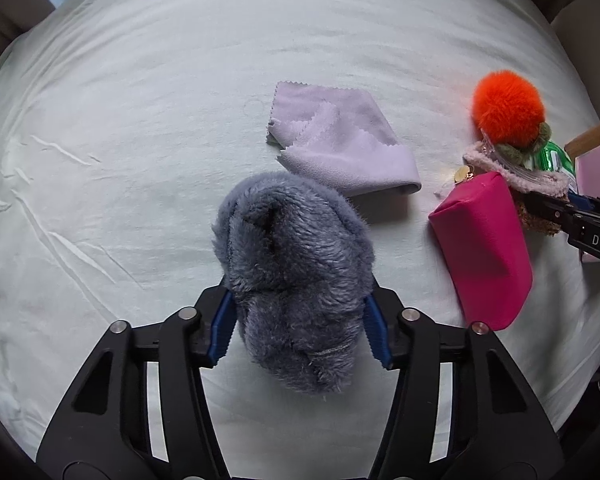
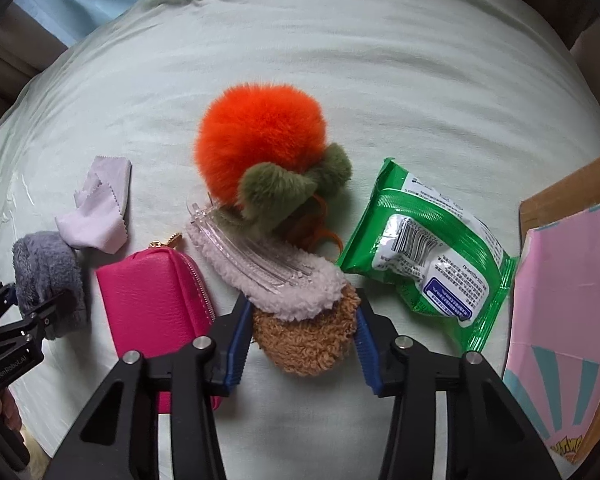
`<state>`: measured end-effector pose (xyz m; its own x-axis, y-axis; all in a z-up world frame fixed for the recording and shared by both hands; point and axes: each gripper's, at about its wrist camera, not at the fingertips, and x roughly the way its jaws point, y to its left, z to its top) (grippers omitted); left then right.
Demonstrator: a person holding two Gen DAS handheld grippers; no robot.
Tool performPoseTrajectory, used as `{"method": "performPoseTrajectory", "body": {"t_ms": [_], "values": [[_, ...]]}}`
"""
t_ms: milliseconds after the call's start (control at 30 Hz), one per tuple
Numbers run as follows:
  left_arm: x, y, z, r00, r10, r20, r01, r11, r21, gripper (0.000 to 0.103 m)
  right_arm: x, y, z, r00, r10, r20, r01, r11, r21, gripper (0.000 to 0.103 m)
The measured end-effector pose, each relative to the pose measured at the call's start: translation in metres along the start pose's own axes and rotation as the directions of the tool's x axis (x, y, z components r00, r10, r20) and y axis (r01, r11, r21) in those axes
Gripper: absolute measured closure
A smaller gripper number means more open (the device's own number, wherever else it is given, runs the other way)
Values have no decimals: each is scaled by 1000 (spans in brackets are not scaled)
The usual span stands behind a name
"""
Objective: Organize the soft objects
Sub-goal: 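Grasp the grey fuzzy sock with the left tool while the right tool grasps the brown slipper, then carry the grey sock and brown slipper over the pink box and release both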
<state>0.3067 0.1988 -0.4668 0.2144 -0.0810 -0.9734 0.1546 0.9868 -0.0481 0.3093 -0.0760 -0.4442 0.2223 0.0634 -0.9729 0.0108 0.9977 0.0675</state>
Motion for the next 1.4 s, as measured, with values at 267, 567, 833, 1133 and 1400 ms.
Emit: {"method": "performPoseTrajectory", "body": {"t_ms": [267,567,833,1133,1400], "values": [[-36,0,-20,998,-3,55,4,1000,-5,55,-22,3,-12,999,17,37,-18,999,30,65],[-107,-20,-42,987,-4,160,0,1000,23,55,-86,5,-40,991,33,129,-38,999,39,65],[-200,-40,-65,964,-20,265,16,1000,19,55,-170,3,-70,974,35,223,-46,998,44,65],[-281,-72,-83,938,-61,341,61,998,11,55,-271,-22,-97,942,39,333,-80,991,111,65],[-318,-130,-74,909,-78,410,63,997,49,55,-329,-82,-121,913,3,408,-88,978,189,65]]}}
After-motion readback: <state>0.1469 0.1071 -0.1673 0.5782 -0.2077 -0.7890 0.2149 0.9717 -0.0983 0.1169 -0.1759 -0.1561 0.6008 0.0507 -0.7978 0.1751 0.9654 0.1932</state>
